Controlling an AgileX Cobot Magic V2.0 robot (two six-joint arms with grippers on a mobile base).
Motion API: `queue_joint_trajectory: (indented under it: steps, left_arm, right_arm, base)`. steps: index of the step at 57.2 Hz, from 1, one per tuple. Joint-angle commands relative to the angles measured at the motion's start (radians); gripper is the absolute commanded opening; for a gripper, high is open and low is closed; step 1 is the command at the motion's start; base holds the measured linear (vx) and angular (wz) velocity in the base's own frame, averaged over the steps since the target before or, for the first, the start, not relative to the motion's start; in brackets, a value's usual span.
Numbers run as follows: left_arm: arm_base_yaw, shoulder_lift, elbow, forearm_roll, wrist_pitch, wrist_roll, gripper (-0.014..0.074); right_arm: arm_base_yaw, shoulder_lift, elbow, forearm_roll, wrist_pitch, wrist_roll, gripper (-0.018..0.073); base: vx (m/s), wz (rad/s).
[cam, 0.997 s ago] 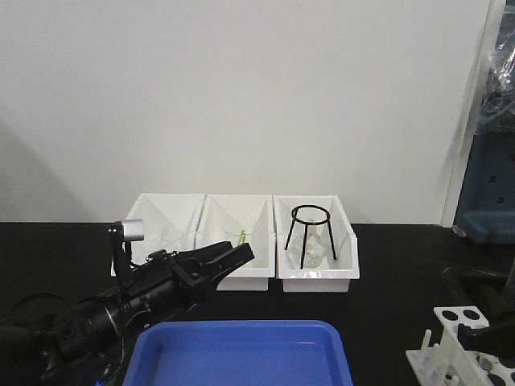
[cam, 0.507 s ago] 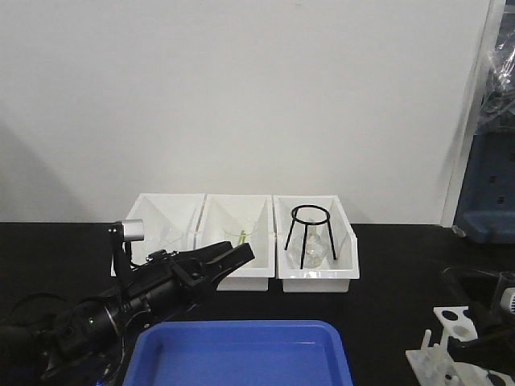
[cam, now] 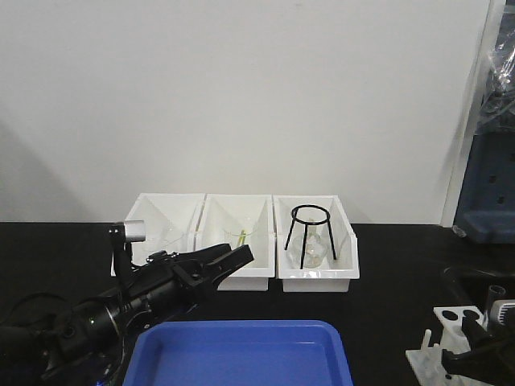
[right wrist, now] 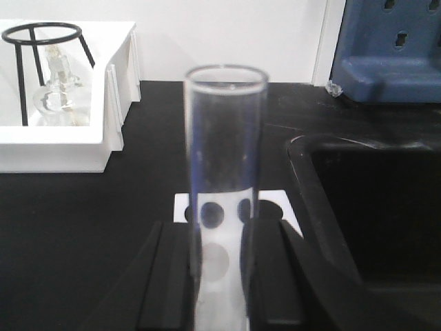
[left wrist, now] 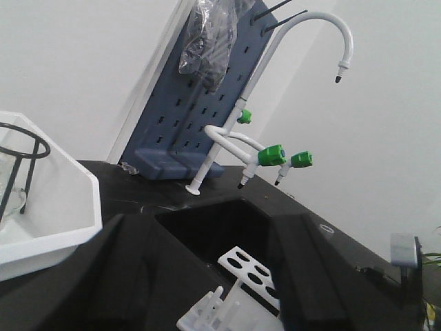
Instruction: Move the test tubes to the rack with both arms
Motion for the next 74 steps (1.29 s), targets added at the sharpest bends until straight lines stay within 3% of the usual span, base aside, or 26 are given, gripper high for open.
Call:
queue_joint_trajectory:
  steps: [1,16,37,56,61,68,74]
  left_arm:
    - [-0.004,-0.05,-0.031,-0.048,-0.059,-0.002,0.0498]
    - [-0.004,-0.05,-0.031,-0.048,-0.059,-0.002,0.0498]
    - [-0.004,-0.05,-0.031,-0.048,-0.059,-0.002,0.0498]
    - [-0.004,-0.051,-0.031,-0.049,-0.059,0.02,0.0498]
    - [-0.004,-0.054,-0.031,-0.069,-0.048,0.073,0.0498]
    - [-0.004,-0.077,-0.031,-0.126,-0.015,0.172,0.0498]
    - [-0.004,-0.131,-0.031,-0.173,0.048,0.27,0.0498]
  right_arm:
    - [-0.007,-0.028,-0.023,-0.007,-0.091,-0.002,-0.0003]
    - [-0.007,-0.028,-0.023,-0.007,-0.09,-0.003,0.0078]
    - [-0.007,-0.028,-0.023,-0.007,-0.066,-0.003,0.0424]
    - [-0.008,-0.092,-0.026,-0.001,-0.045,-0.001,0.0449]
    - [-0.008,-0.202,-0.055,0.0,0.051,-0.001,0.0449]
    - [-0.008,-0.403,-0.164,0.0,0.361,-0.011,0.0449]
    - [-0.008,-0.521,-0.216,-0.004,0.494,-0.028,0.0449]
  base:
    - [0.0,0.0]
    - [0.0,0.0]
    - [0.0,0.0]
    - [0.0,0.0]
    - [0.0,0.0]
    - [0.0,0.0]
    - [0.0,0.0]
